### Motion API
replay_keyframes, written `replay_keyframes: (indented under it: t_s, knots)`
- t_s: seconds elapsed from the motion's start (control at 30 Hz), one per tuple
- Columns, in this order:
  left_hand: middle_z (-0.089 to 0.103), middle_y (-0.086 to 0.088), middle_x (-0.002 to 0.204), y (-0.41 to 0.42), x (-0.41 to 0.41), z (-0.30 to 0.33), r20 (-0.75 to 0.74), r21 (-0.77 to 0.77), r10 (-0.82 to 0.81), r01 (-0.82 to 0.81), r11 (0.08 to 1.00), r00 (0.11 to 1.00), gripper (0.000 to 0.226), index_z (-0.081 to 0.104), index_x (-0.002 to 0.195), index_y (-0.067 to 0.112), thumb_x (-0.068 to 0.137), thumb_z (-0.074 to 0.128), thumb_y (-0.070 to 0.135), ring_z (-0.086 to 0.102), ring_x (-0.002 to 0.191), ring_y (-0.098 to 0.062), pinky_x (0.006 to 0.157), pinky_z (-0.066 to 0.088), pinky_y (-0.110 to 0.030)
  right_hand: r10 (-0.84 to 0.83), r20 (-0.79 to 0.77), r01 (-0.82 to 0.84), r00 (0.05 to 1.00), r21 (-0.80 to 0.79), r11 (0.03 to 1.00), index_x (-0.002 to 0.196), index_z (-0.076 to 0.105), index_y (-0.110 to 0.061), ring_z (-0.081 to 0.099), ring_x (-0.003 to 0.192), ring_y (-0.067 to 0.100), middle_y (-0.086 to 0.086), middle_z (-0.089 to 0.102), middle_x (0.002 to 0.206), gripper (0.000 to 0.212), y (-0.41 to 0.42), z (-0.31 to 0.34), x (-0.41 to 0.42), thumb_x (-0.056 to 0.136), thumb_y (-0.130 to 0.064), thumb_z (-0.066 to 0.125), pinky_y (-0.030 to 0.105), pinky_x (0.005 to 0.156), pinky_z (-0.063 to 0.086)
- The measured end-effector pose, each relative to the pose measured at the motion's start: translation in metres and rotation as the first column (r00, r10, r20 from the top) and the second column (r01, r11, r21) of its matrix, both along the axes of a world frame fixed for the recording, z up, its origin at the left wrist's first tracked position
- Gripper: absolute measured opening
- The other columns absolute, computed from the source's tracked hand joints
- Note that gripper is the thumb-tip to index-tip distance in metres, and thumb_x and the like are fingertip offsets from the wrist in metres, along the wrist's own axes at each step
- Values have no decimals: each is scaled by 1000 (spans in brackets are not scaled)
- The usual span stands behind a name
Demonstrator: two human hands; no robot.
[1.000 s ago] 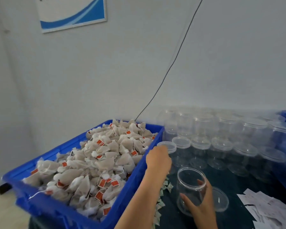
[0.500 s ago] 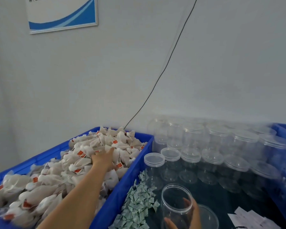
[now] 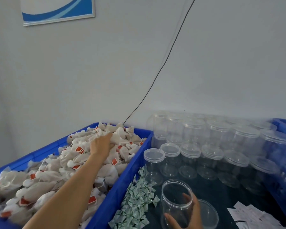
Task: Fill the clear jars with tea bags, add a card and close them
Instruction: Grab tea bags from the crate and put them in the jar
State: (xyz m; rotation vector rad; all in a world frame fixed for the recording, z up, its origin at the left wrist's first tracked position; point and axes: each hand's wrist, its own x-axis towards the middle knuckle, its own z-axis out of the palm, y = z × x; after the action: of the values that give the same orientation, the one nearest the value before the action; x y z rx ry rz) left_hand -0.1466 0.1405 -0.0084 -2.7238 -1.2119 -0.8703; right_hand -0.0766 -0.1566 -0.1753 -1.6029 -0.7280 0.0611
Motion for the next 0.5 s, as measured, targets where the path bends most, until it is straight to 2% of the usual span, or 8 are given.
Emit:
replay_keyframes:
  t_s: [0.07,0.1,0.13,0.23,0.3,0.4,0.47,0.5]
  knots:
    - [63,-9,95,-3,1,8,355,-168,-31,96,981,934,22,54,112,8,94,60,19,60,88,-27,70,46,-36,-14,-51,19,999,97,995,115,42,-69,53,118,-1,-27,54,122,105,-12,18,14,22,-62,91,40,103,43]
    - [61,-9,92,-4,3,15,485,-232,-13,143,962,875,20,55,109,6,93,61,16,56,84,-25,65,41,-32,21,-103,-9,995,115,993,115,42,-68,54,118,0,-29,55,121,105,-13,16,13,24,-57,93,39,102,45]
    - [60,-8,89,-5,5,22,566,-273,8,179,945,824,17,56,105,5,92,61,14,54,81,-24,60,37,-29,55,-53,-48,997,122,991,118,44,-64,56,117,2,-27,56,120,106,-18,19,19,26,-49,95,39,100,47]
    - [56,-3,76,-13,10,45,695,-352,59,268,897,716,11,58,99,7,93,59,15,51,68,-20,51,32,-25,130,-89,-108,988,217,970,129,43,-44,56,121,8,-16,58,124,107,-20,25,8,37,-23,93,42,104,45]
    - [53,-1,70,-19,11,58,759,-436,125,356,827,639,13,59,103,7,94,57,17,48,60,-15,51,35,-24,111,-110,-74,988,297,952,134,35,-36,53,122,2,-19,54,129,101,-25,27,11,47,-12,81,37,109,40]
    - [55,-3,69,-43,10,70,810,-565,235,610,555,537,15,59,95,6,95,58,20,49,62,-15,57,39,-28,-123,-30,124,992,400,908,137,39,-14,54,116,-3,-11,58,126,76,-38,51,11,66,-6,67,27,107,36]
    - [58,-3,67,-70,14,71,819,-567,208,700,434,534,13,60,85,8,95,59,17,53,62,-15,60,41,-30,-249,48,207,967,421,883,134,41,-18,55,117,5,3,55,129,63,-43,75,10,82,3,68,24,105,40]
    - [58,-4,67,-86,18,69,825,-560,188,730,392,533,14,60,82,8,94,59,14,53,61,-16,61,41,-30,-284,98,223,954,404,887,133,41,-25,55,116,8,1,53,130,65,-44,88,12,83,7,66,22,101,43]
